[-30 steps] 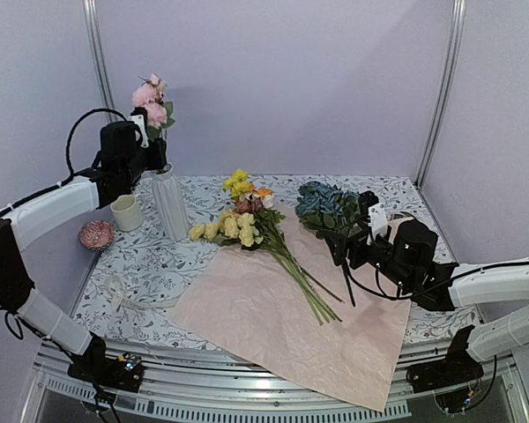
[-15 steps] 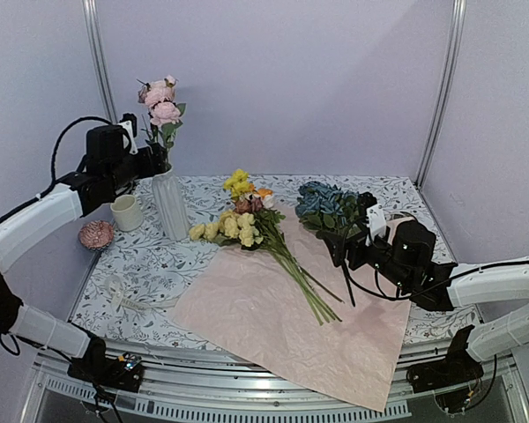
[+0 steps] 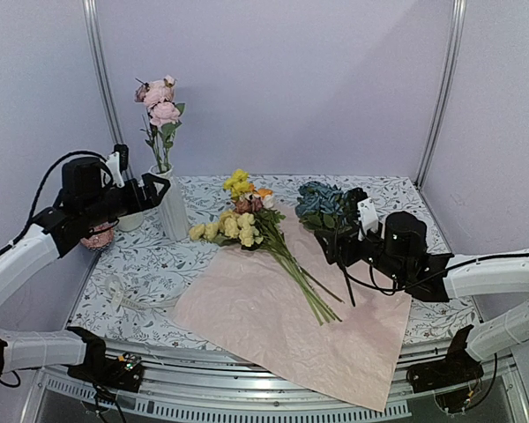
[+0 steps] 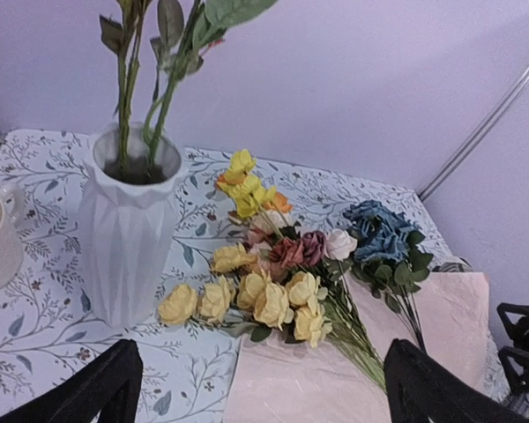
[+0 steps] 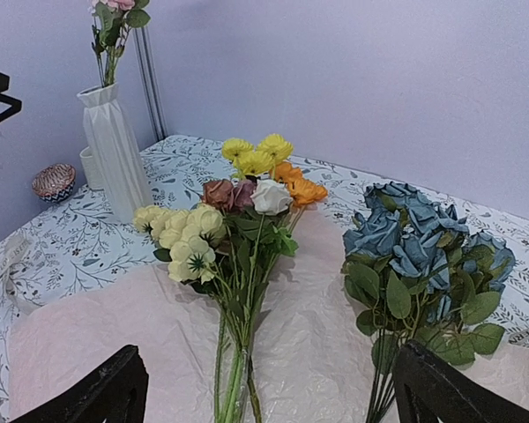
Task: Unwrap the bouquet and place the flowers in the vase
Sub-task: Place the fake flower on the flattened wrapping paper.
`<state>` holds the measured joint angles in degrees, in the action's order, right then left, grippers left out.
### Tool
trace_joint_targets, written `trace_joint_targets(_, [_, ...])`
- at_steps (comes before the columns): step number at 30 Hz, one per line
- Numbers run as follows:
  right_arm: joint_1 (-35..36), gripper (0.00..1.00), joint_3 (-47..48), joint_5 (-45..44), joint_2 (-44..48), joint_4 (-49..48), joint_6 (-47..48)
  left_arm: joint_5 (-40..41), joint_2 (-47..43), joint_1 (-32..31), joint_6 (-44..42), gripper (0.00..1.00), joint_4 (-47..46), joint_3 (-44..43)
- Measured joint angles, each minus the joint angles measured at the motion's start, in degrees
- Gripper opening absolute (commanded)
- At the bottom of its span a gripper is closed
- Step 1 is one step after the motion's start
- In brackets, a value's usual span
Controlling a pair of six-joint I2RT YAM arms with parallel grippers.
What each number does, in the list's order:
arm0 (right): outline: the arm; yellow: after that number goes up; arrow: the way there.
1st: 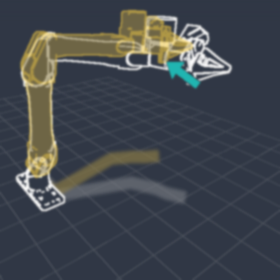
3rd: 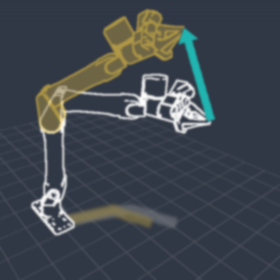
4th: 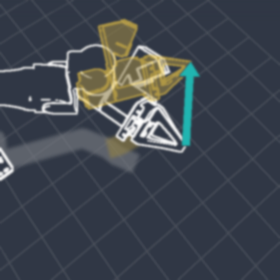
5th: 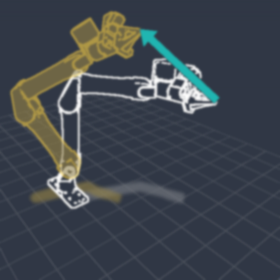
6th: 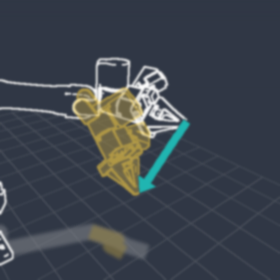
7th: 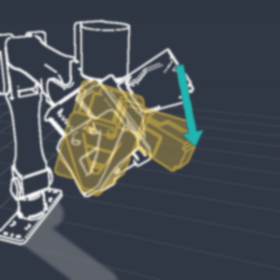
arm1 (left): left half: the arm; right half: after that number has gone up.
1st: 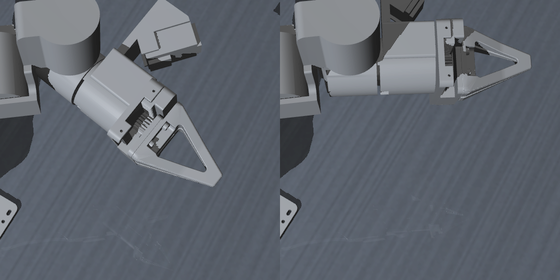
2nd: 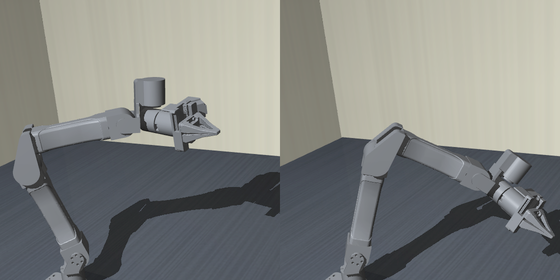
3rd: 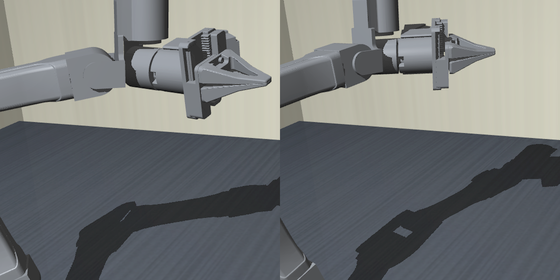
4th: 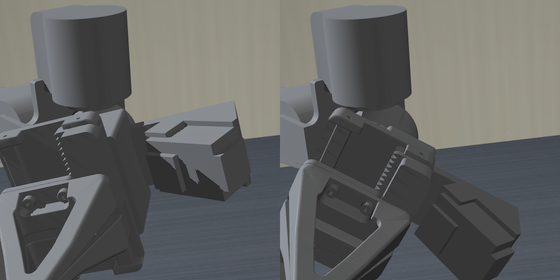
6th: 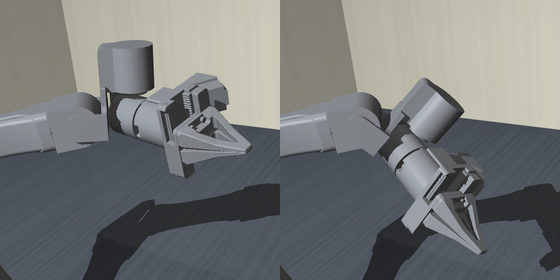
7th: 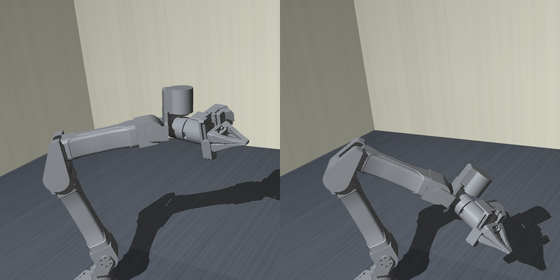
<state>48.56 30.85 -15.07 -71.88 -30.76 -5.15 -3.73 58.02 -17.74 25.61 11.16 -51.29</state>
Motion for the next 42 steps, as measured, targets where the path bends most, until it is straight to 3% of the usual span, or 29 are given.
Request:
trace_joint_targets(9, [0.0, 0.99, 6.1, 1.9, -1.1, 12.3, -7.0, -10.3, -1.0, -5.4, 7.3, 0.98, -6.2, 12.2])
trace_joint_targets(17, [0.0, 0.96, 11.0, 2.8, -3.2, 24.9, -12.4, -13.4, 0.7, -12.7, 8.9, 0.98, -14.4, 14.4])
trace_joint_targets(32, [0.0, 0.89, 16.3, 6.7, -10.7, 37.6, -16.3, -15.4, 5.6, -14.9, 11.3, 0.98, -25.1, 18.6])
trace_joint_targets(36, [0.0, 0.83, 18.0, 7.9, -13.6, 39.5, -16.6, -15.8, 6.2, -15.3, 12.0, 0.98, -28.3, 19.9])
trace_joint_targets(42, [0.0, 0.62, 22.8, 9.9, -19.3, 41.2, -16.9, -16.4, 9.0, -16.6, 13.5, 0.97, -31.6, 21.7])
